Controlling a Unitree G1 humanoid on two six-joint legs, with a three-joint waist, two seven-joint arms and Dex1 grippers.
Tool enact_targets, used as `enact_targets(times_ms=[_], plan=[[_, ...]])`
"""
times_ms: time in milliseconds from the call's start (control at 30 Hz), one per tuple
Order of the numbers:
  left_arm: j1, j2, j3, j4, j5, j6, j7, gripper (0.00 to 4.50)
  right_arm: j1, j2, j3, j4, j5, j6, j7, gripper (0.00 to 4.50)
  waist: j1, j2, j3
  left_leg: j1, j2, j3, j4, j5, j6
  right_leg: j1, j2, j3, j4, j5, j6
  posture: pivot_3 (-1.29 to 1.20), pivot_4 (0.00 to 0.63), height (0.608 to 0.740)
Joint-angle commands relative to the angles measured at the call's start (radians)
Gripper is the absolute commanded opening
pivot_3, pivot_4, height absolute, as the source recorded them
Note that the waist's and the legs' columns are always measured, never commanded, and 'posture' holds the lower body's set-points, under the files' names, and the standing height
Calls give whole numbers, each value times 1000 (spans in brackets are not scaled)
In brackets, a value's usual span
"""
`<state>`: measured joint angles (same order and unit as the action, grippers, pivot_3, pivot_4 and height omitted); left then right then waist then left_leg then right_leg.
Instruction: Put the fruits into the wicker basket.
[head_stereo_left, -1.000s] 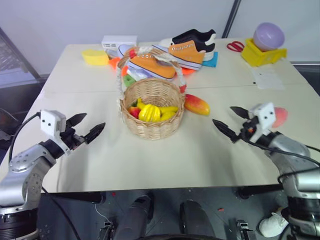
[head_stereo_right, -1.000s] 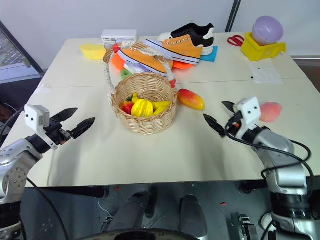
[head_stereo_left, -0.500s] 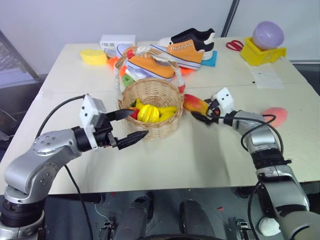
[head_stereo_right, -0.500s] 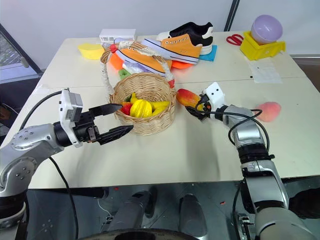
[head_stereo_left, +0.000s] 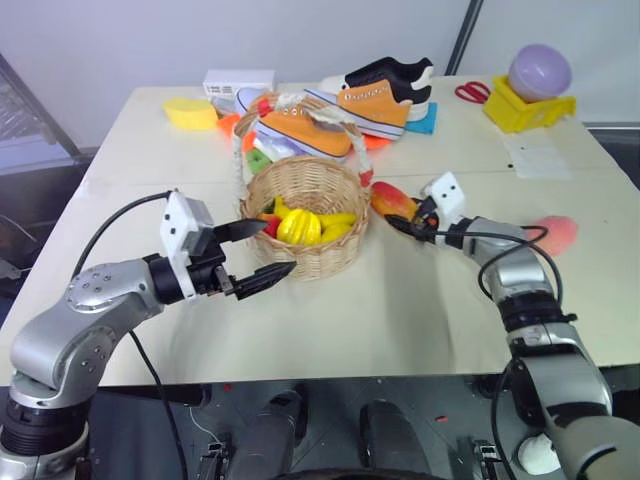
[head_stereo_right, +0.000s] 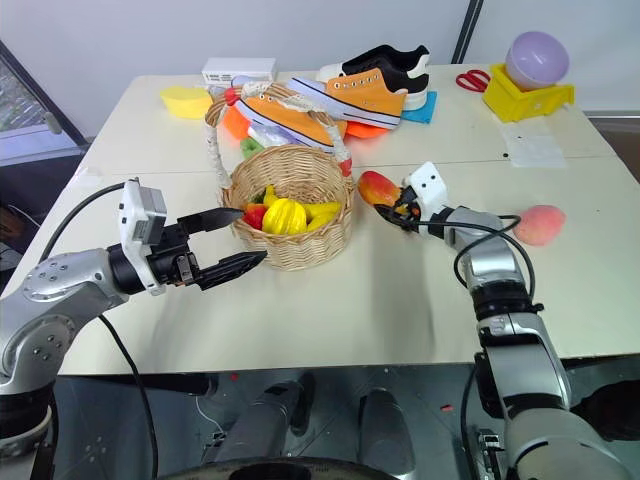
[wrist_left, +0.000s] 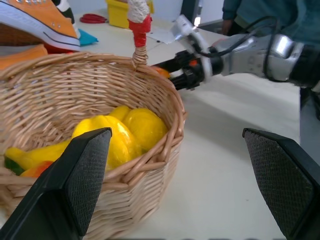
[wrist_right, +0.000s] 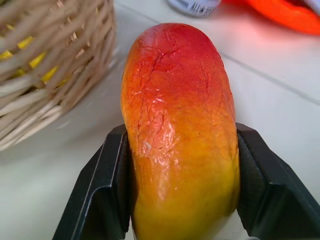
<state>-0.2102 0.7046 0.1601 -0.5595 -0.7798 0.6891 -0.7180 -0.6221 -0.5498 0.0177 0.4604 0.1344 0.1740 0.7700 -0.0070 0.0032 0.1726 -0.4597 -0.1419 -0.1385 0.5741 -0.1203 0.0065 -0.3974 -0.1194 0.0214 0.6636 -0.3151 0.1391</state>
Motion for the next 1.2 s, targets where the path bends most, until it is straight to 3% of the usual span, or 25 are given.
enact_targets(times_ms=[33, 200, 300, 367, 500, 600, 800, 967, 1067, 1200], plan=[[-11, -13, 14, 18, 43, -65, 4, 4500, 132, -102, -89, -283, 38, 71, 15, 2018, 10, 0, 0, 0, 0, 0, 0, 0, 0, 0, 0, 0, 0, 0, 0, 0, 150, 740], [18, -19, 29, 55, 68, -123, -33, 4500, 467, -256, -285, -702, 218, 215, 135, 2018, 19, 0, 0, -2, 0, 1, 0, -1, 0, 1, -4, 1, 0, -2, -3, 0, 150, 740], [35, -6, 42, 92, 73, -152, -79, 4500, 549, -291, -334, -924, 379, 346, 169, 2018, 1, 0, 0, -2, 1, 3, 0, -1, 1, 2, -4, 1, -1, -2, -3, 0, 150, 740], [35, 4, 42, 109, 68, -151, -107, 4500, 503, -280, -294, -998, 427, 409, 133, 2018, -13, 0, 0, -1, 2, 3, 0, -1, 1, 2, -4, 2, -1, -2, -4, 0, 150, 740], [30, 15, 35, 124, 67, -147, -138, 4500, 235, -151, -6, -979, 274, 456, -16, 2018, -36, -2, 1, -1, 11, 10, 1, -1, 1, 2, -5, -4, -5, 3, -13, 0, 150, 740], [37, 11, 39, 104, 60, -139, -134, 4500, 31, 9, 158, -859, 166, 482, -126, 2018, -36, -2, 1, -1, 13, 10, 1, -1, 1, 0, -5, -7, -7, 4, -15, 0, 150, 740], [55, -5, 41, 58, 45, -122, -99, 4500, -130, 159, 256, -705, 79, 507, -196, 2018, -4, -3, 1, -3, 13, 8, -5, 0, -2, -8, 0, -6, -8, 10, -5, 0, 150, 740], [80, -12, 39, 15, 33, -113, -65, 4500, -155, 200, 278, -690, 50, 484, -194, 4392, -7, -4, 1, -2, 13, 7, -6, 1, -4, -8, 1, -5, -7, 11, -4, 0, 150, 740], [73, -19, 32, 8, 24, -107, -56, 4500, -135, 168, 271, -747, 28, 451, -182, 4457, -6, -4, 1, 0, 15, 7, -6, -1, -7, -8, 2, -5, -7, 12, -7, 0, 150, 740], [30, -41, -10, 8, 17, -100, -52, 4500, -16, 62, 160, -975, 147, 470, -76, 4457, 0, -4, 1, 0, 16, 7, -5, 0, -7, -8, 2, -6, -6, 12, -8, 0, 150, 740]])
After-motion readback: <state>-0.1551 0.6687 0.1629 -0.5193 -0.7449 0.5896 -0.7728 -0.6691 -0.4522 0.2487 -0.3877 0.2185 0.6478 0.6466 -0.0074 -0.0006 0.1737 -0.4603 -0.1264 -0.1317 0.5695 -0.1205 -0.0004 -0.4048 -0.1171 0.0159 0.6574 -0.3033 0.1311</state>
